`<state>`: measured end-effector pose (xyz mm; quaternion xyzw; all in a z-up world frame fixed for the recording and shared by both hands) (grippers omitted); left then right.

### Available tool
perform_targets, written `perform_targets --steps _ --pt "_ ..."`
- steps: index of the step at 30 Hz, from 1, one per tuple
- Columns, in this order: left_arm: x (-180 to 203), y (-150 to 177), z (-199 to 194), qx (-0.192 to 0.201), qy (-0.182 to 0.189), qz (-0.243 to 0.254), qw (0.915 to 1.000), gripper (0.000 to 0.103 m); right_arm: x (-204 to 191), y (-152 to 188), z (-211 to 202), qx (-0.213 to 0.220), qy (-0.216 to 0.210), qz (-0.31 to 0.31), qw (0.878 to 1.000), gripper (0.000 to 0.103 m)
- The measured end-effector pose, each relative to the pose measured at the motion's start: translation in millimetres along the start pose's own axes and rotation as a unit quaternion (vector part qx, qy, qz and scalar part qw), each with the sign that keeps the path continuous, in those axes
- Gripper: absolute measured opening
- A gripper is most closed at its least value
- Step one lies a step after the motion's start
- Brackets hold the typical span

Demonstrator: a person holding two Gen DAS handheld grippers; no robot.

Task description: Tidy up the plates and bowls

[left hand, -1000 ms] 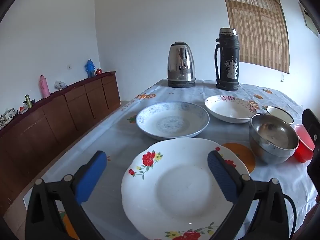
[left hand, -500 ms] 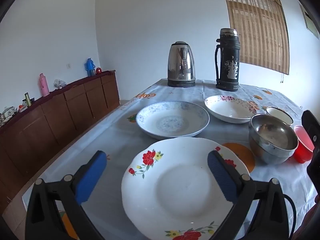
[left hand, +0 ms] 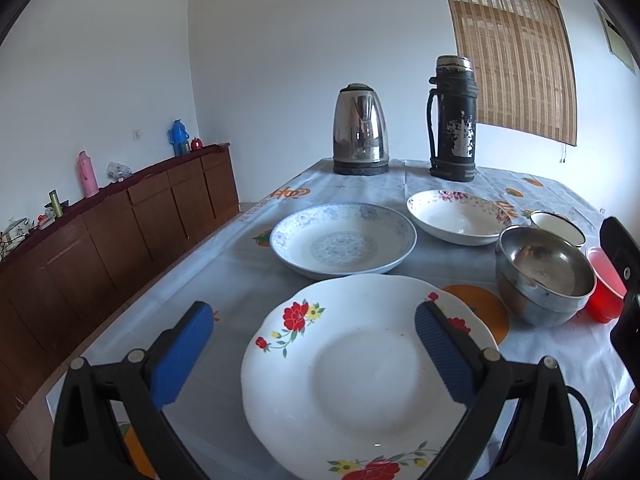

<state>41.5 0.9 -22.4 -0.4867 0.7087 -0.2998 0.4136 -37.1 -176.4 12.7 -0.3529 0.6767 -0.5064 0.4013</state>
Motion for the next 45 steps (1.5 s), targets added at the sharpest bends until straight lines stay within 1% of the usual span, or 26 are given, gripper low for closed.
perform_targets --steps 45 --pt "4.6 1.7 1.2 -0.002 0.001 0.003 1.0 0.102 0.4 1.3 0.5 -0.001 0.001 0.0 1.0 0.102"
Point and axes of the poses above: each gripper's, at about its wrist camera, not at the fingertips, and z roughly the way its jaws point, x to its right, y to its underside, the point moved 5 cm from there along z, roughly the way its jaws point, and after that the axes turned 15 degrees about z, right-handed, at the moved point
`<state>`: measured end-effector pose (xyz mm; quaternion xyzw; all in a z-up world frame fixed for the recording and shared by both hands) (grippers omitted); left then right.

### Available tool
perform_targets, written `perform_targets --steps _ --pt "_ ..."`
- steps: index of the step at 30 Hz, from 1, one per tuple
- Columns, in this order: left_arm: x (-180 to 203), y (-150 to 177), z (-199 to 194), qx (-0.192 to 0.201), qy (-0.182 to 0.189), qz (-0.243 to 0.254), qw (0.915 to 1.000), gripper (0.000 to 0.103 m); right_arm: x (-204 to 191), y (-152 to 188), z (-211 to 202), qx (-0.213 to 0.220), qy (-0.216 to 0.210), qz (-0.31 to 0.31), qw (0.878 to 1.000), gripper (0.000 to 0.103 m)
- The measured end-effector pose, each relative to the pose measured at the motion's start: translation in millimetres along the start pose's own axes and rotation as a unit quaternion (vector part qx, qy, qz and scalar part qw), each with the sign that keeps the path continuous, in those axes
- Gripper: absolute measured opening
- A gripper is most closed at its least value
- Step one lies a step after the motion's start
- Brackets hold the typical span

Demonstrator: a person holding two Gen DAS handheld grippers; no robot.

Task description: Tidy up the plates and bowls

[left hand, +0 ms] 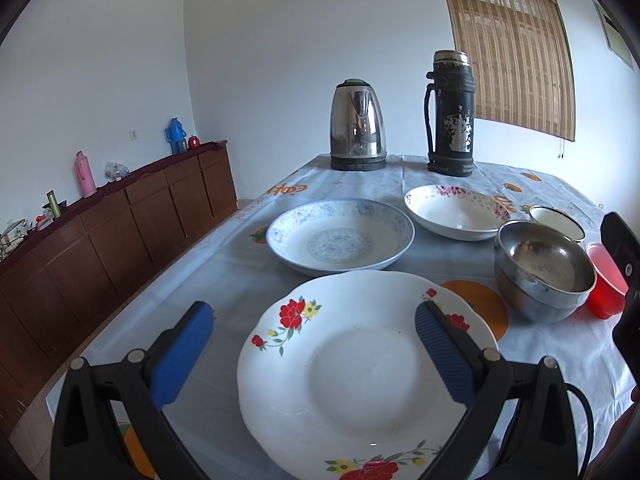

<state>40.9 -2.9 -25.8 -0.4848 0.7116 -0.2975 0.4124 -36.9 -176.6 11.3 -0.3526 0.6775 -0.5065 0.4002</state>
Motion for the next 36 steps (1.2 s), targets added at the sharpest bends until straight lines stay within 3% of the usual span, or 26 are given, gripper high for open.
perform_targets --steps 36 --pt "-1.2 1.3 0.6 -0.002 0.001 -0.003 1.0 0.102 0.1 0.8 0.5 -0.001 0.0 0.001 1.0 0.102"
Point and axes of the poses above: each gripper's, at about its wrist camera, not at the fingertips, and z roughly the way its jaws point, x to its right, y to its underside, the point moved 5 cm from there along z, roughly the way its jaws point, and after that the axes turned 15 degrees about z, right-handed, at the moved point
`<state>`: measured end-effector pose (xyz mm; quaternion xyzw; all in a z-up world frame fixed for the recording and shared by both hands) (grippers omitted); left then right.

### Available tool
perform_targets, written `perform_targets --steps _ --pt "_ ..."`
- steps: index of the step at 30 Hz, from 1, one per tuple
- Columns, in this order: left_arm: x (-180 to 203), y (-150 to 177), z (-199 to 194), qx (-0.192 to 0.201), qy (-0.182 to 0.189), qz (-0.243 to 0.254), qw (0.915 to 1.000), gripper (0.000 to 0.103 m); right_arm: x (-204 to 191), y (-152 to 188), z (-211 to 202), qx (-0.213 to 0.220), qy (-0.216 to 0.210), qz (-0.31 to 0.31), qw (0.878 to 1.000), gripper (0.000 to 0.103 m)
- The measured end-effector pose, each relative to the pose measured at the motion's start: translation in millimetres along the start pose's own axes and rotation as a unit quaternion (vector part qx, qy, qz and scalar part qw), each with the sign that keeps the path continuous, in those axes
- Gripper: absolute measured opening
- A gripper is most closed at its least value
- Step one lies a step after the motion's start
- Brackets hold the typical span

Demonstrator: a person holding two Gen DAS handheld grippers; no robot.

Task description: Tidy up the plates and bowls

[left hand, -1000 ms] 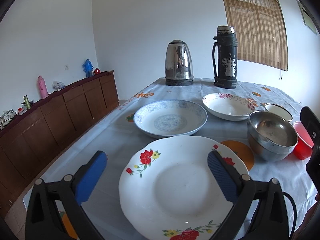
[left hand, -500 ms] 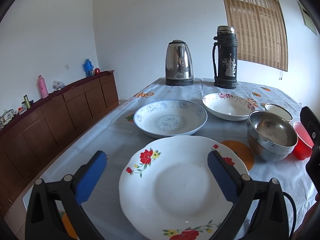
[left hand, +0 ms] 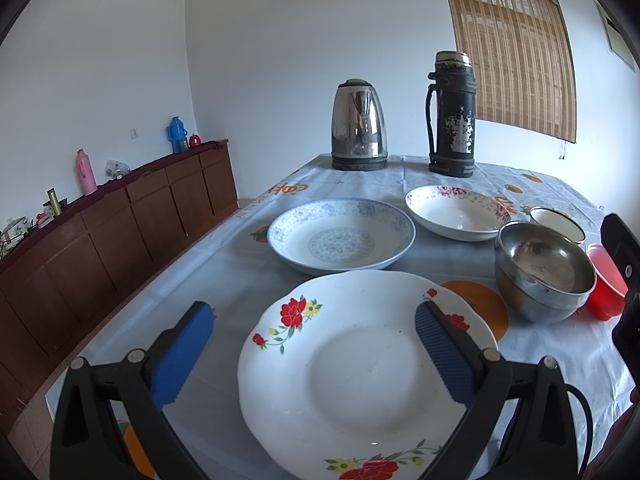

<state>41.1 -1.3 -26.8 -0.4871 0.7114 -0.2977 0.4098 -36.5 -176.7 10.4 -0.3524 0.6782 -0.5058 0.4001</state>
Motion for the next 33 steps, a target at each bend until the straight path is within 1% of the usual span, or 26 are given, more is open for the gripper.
perform_targets --steps 11,17,23,33 --pt "-0.4 0.7 0.6 -0.002 0.0 -0.002 1.0 0.102 -0.1 0.0 1.5 -0.005 -0.002 0.0 1.0 0.102" --pt "-1.6 3.4 2.6 -0.007 0.016 -0.011 0.9998 0.102 0.0 1.2 3.7 -0.01 -0.004 0.001 1.0 0.102" --pt "-5.0 3.3 3.6 -0.01 0.022 -0.016 0.9996 0.102 -1.4 1.6 2.6 -0.007 -0.009 0.0 1.0 0.102" --pt "-7.4 3.4 2.6 -0.011 0.019 -0.015 0.9996 0.102 -2.5 2.8 3.8 -0.009 -0.011 -0.001 1.0 0.102"
Point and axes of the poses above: each gripper's, at about its wrist camera, not at the fingertips, and z roughly the way its jaws point, x to its right, y to its underside, the point moved 5 cm from there along z, roughly the way its jaws point, and after that the axes turned 15 degrees about z, right-handed, at the moved point
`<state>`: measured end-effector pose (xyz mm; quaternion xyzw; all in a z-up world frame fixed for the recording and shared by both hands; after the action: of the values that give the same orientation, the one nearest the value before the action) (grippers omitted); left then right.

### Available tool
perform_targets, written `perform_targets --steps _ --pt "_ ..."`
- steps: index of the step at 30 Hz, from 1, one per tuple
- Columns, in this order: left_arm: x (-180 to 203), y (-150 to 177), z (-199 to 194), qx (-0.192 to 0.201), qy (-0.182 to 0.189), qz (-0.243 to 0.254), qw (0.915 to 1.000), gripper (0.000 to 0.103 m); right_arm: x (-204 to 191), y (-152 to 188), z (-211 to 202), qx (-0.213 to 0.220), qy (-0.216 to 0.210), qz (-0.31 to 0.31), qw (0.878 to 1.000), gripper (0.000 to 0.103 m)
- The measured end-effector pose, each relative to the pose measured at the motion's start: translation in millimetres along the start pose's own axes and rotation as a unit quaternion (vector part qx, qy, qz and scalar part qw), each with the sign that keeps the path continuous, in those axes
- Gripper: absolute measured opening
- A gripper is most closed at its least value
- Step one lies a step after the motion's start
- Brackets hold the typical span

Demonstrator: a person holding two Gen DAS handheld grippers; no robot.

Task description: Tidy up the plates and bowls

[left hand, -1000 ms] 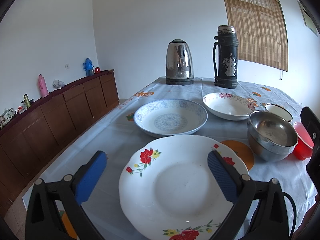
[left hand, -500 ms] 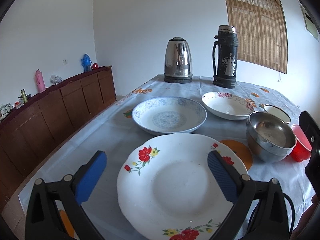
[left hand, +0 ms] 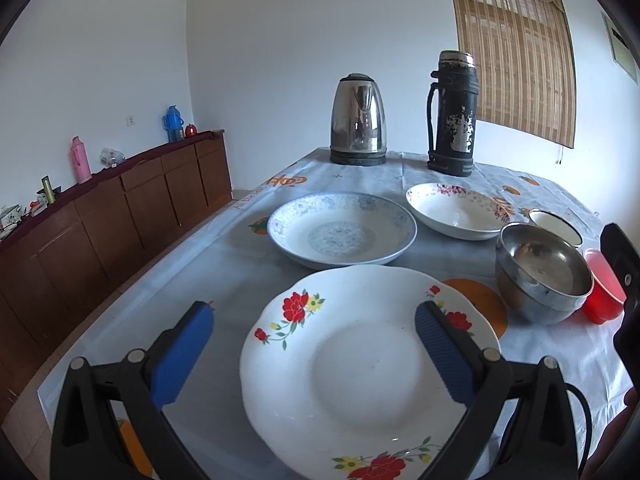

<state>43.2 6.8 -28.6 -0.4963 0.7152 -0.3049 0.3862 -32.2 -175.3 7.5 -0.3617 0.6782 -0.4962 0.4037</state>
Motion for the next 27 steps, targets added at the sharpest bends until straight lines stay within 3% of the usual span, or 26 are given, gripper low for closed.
perform_targets --steps 8,14,18,20,23,27 --pt "-6 1 1 -0.015 0.012 0.007 0.9998 0.102 0 4 6 -0.023 -0.015 0.006 1.0 0.102" --pt "-27 9 3 -0.04 0.012 0.022 0.9989 0.102 -6 19 14 -0.092 -0.059 -0.002 0.994 0.102" --pt "-41 18 15 -0.079 0.028 0.025 0.9962 0.102 -15 33 15 -0.146 -0.096 -0.024 0.984 0.099" --pt "-45 22 24 -0.101 0.042 0.016 0.9938 0.1 -22 44 20 -0.189 -0.112 -0.035 0.975 0.086" --pt "-44 28 37 -0.127 0.067 -0.002 0.9897 0.1 -31 62 34 -0.253 -0.125 -0.045 0.958 0.075" --pt "-31 33 48 -0.149 0.087 0.009 0.985 0.093 -39 77 47 -0.302 -0.136 -0.036 0.943 0.058"
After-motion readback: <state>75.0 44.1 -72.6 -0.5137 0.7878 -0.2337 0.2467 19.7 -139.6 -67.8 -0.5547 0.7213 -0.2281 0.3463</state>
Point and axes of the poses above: each gripper's, at about its wrist camera, not at the fingertips, and z roughly the way its jaws point, x to its right, y to its underside, the point moved 5 cm from there along z, roughly the way its jaws point, and after that the axes turned 15 degrees about z, right-handed, at the moved point
